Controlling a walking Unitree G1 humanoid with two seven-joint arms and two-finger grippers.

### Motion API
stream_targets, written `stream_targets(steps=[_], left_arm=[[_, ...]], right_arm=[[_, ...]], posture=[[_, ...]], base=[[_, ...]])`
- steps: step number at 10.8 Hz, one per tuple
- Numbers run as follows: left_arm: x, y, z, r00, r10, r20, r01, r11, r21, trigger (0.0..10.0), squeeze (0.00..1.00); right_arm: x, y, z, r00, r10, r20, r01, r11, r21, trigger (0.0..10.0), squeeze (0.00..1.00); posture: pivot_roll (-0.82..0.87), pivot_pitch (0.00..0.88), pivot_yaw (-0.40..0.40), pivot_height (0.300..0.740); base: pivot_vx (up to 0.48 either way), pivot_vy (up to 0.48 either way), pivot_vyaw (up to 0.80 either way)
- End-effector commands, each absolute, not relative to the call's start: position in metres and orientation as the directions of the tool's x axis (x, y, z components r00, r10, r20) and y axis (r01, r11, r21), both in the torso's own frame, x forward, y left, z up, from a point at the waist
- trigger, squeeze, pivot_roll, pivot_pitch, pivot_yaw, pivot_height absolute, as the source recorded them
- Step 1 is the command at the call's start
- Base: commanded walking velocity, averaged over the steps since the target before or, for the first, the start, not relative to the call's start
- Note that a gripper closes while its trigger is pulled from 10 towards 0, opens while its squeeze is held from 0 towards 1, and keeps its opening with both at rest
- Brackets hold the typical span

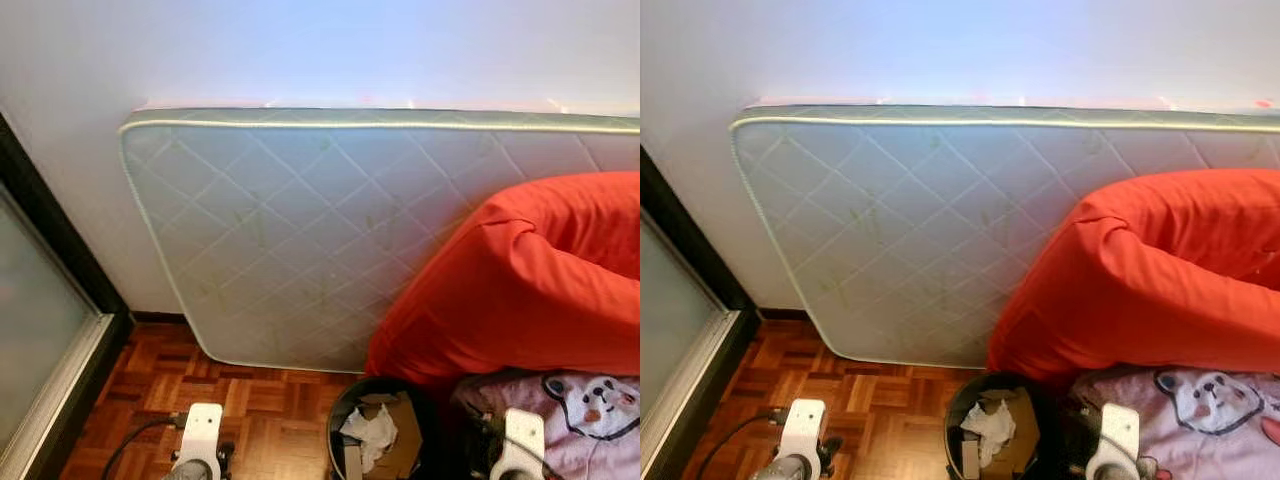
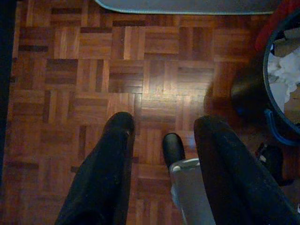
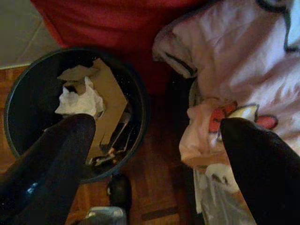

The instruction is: Clean up the room

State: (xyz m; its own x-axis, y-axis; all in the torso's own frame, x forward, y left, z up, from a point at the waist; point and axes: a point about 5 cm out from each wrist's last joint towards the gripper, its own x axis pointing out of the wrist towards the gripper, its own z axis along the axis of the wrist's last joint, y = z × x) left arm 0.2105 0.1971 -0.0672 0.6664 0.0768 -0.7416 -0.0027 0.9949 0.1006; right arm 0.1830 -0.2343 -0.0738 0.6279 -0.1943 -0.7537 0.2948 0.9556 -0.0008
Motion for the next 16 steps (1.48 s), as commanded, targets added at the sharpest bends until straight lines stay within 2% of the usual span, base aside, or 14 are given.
stream_targets(steps=[1,13,16], left_arm=[[0.2045,0.1980,-0.0709,0.643,0.076,-0.762,0.022,0.993,0.118,10.0,0.00],[0.2072,0.2010,-0.0689,0.649,0.081,-0.756,0.016,0.993,0.120,10.0,0.00],[0.2058,0.2029,-0.0694,0.645,0.085,-0.759,0.012,0.993,0.122,10.0,0.00]], right_arm=[[0.1802,-0.2345,-0.0750,0.627,-0.194,-0.755,0.288,0.958,-0.007,10.0,0.00],[0.1760,-0.2302,-0.0781,0.617,-0.172,-0.768,0.262,0.965,-0.005,10.0,0.00],[0.1758,-0.2290,-0.0787,0.609,-0.182,-0.772,0.281,0.960,-0.005,10.0,0.00]], posture=[[0.01,0.000,-0.011,0.740],[0.03,0.000,-0.010,0.740],[0.02,0.000,-0.001,0.740]], base=[[0.000,0.000,0.00],[0.000,0.000,0.00],[-0.249,0.000,0.00]])
